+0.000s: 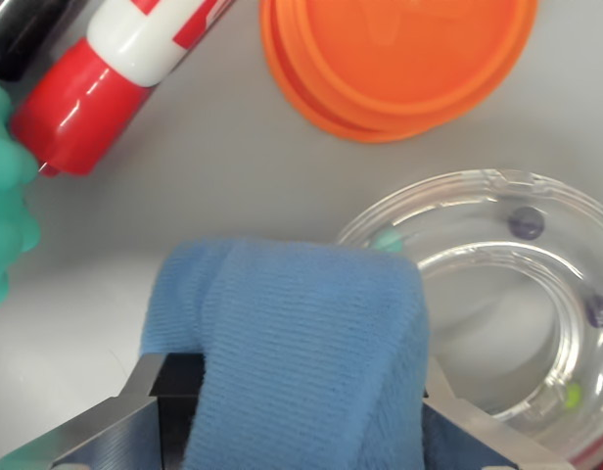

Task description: Pick an object from the bin

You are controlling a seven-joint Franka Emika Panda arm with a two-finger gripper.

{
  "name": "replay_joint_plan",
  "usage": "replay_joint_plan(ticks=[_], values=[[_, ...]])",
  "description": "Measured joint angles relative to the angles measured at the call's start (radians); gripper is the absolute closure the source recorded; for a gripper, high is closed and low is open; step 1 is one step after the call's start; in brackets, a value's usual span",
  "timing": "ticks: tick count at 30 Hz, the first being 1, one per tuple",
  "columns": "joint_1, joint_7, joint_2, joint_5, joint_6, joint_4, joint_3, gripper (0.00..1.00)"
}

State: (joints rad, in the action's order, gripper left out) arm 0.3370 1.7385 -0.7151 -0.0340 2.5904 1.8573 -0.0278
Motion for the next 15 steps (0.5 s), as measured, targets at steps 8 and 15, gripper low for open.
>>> replay_joint_plan(ticks=[8,15], values=[[0.0,0.0,0.051,0.0,-0.037,0.015,-0.001,1.0],[0.002,0.0,0.101,0.0,-0.076,0.027,-0.003,1.0]])
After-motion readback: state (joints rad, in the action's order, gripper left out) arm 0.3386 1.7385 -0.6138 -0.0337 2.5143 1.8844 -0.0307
